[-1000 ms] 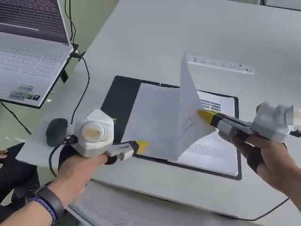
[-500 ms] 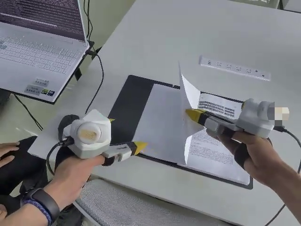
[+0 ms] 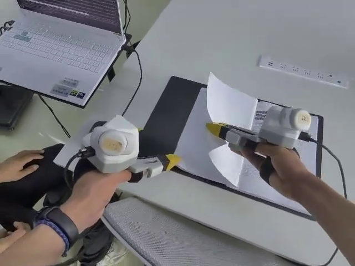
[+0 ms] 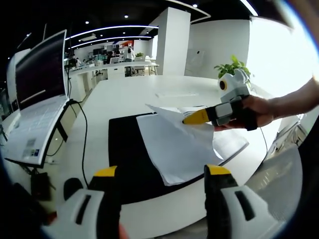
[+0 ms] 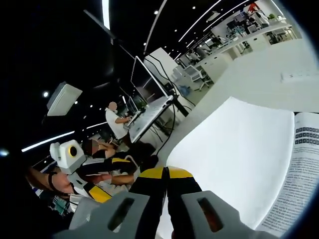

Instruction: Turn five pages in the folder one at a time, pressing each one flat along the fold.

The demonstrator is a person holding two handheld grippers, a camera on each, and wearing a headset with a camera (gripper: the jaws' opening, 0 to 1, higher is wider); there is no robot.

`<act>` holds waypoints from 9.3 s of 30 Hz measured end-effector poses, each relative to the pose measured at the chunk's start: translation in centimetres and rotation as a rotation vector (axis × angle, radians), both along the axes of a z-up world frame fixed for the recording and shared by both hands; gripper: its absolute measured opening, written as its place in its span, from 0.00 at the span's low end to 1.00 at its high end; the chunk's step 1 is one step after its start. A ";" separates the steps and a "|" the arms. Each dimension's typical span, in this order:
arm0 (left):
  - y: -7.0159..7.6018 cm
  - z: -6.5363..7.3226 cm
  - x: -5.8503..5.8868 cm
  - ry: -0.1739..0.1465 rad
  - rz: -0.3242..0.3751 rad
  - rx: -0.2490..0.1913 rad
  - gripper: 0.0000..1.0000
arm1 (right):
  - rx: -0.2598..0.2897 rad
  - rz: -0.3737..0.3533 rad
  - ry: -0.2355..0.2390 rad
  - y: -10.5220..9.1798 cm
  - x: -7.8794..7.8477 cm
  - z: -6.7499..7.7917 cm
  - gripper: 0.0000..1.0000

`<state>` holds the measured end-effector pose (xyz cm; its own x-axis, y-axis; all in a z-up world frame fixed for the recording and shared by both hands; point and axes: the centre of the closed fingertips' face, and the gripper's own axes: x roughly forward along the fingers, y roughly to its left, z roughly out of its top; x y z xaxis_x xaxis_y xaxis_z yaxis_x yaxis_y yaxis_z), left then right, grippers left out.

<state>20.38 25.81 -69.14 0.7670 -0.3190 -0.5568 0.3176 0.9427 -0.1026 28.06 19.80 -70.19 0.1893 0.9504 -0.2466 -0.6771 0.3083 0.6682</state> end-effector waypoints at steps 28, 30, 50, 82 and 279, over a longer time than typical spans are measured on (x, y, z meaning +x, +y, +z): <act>0.8 0.0 1.0 0.011 0.022 -0.010 0.65 | -0.165 0.025 0.175 3.1 -0.3 -8.8 0.00; 0.6 -0.1 1.1 0.011 0.018 -0.010 0.65 | -0.179 0.018 0.180 3.1 -0.4 -9.3 0.00; -1.7 -1.3 2.3 0.032 -0.055 -0.008 0.63 | -0.155 0.009 0.219 3.0 0.7 -10.5 0.14; -5.3 -8.4 5.2 0.149 -0.195 -0.002 0.35 | -0.018 -0.057 -0.011 -1.1 3.8 -0.4 0.30; -3.7 -11.7 4.9 0.216 -0.175 0.124 0.16 | 0.022 0.077 0.161 -10.0 -5.3 -8.0 0.00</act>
